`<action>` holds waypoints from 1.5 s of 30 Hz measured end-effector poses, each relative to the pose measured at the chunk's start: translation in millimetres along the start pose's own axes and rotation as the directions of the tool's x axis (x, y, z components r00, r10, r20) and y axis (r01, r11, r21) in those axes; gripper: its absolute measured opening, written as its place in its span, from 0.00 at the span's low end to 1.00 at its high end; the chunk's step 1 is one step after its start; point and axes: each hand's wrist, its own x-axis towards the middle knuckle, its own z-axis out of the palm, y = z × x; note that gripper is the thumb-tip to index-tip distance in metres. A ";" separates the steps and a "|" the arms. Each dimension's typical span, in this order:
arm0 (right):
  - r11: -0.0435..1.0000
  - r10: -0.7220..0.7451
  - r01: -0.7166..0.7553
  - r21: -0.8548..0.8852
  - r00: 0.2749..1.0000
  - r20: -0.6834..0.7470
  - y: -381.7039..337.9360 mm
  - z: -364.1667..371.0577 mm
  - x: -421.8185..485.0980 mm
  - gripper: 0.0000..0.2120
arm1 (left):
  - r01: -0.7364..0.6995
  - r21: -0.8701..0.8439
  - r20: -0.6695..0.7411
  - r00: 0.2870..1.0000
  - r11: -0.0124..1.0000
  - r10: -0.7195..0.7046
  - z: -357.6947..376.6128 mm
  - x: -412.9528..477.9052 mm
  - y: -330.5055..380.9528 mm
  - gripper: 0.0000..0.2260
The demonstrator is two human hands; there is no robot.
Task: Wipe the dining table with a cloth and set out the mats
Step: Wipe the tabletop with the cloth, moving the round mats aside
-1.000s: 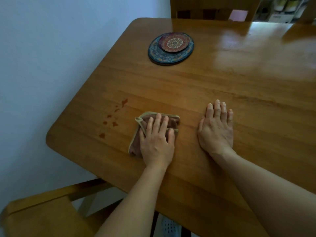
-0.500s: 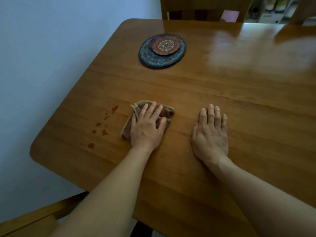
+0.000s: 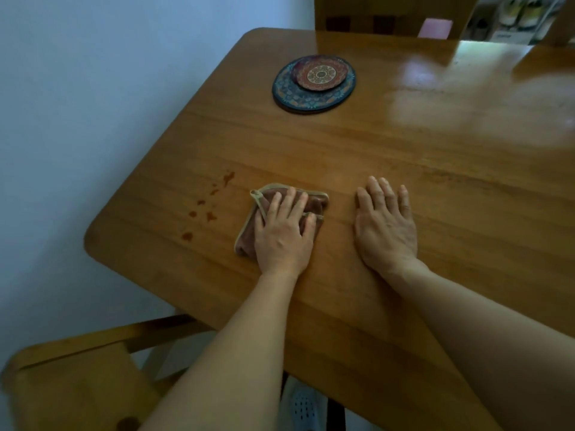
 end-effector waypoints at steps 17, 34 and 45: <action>0.981 -0.108 0.104 0.164 0.994 0.011 -54.6 10.6 -6.9 0.23 | 0.713 -0.343 -0.223 0.571 0.612 -0.790 -32.1 -46.7 -115.5 0.27; 0.982 -0.087 0.085 0.170 0.996 -0.001 -59.8 17.2 -0.4 0.23 | 0.563 -0.270 -0.184 0.766 0.781 -0.616 -27.3 108.7 -83.5 0.25; 0.970 -0.058 0.047 0.237 0.998 0.039 -58.5 9.9 1.1 0.23 | -0.015 -0.232 -0.075 0.997 0.973 -0.003 -4.6 46.5 -32.1 0.23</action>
